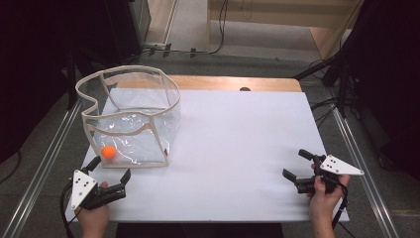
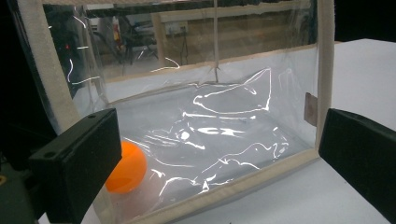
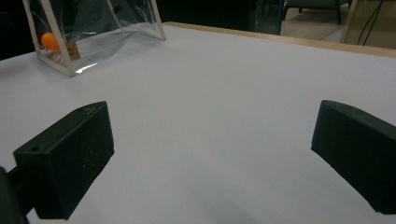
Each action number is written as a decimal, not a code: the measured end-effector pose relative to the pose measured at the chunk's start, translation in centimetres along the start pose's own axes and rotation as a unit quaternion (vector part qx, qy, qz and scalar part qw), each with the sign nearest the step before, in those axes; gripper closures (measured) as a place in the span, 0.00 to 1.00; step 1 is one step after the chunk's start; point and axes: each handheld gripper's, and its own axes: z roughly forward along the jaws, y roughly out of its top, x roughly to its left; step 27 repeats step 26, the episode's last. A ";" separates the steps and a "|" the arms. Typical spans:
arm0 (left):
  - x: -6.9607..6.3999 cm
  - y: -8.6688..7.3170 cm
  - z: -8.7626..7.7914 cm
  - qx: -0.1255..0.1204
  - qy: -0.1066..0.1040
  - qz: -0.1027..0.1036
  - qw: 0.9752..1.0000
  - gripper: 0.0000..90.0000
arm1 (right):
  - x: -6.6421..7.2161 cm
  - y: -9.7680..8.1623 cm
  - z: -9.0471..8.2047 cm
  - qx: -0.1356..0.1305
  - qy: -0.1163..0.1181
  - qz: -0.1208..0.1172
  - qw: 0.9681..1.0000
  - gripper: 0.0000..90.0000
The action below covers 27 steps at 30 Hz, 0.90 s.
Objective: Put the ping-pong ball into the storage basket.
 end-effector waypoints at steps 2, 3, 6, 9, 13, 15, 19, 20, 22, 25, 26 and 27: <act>0.0 0.0 0.0 0.000 0.000 0.000 1.000 0.00 | 0.0 0.0 -0.2 -0.007 0.002 0.000 1.000 0.00; 0.0 0.0 0.0 -0.001 0.000 -0.001 1.000 0.00 | 0.0 -0.1 -0.3 -0.011 0.004 0.000 1.000 0.00; 0.0 0.0 0.0 -0.001 0.000 -0.002 1.000 0.00 | 0.0 -0.3 -0.4 -0.030 0.010 0.004 0.999 0.00; 0.0 0.0 0.0 -0.001 0.000 -0.002 1.000 0.00 | 0.0 -0.5 -0.5 -0.041 0.002 0.005 0.999 0.00; 0.1 0.0 0.0 -0.002 0.000 -0.003 1.000 0.00 | 0.3 -0.5 -0.6 -0.049 -0.001 -0.005 0.999 0.00; 0.1 0.0 -0.1 -0.005 0.000 -0.005 1.000 0.00 | 0.3 -0.6 -0.6 -0.054 -0.004 -0.004 0.999 0.00; 0.1 0.0 -0.1 -0.007 0.000 -0.007 1.000 0.00 | 0.3 -0.7 -0.6 -0.055 -0.009 -0.006 0.998 0.00; 0.1 0.0 -0.1 -0.006 0.001 -0.006 1.000 0.00 | 0.3 -0.6 -0.5 -0.055 -0.010 -0.007 0.998 0.00; 0.1 0.0 -0.1 -0.006 0.001 -0.006 1.000 0.00 | 0.4 -0.7 -0.5 -0.053 -0.009 -0.007 0.999 0.00; 0.2 0.0 -0.1 -0.008 0.001 -0.008 1.000 0.00 | 0.4 -0.7 -0.5 -0.052 -0.012 -0.007 0.999 0.00; 0.2 0.0 -0.1 -0.008 0.002 -0.009 1.000 0.00 | 0.4 -0.7 -0.5 -0.052 -0.013 -0.006 0.999 0.00; 0.2 0.0 -0.1 -0.008 0.002 -0.009 1.000 0.00 | 0.4 -0.7 -0.5 -0.052 -0.013 -0.006 0.999 0.00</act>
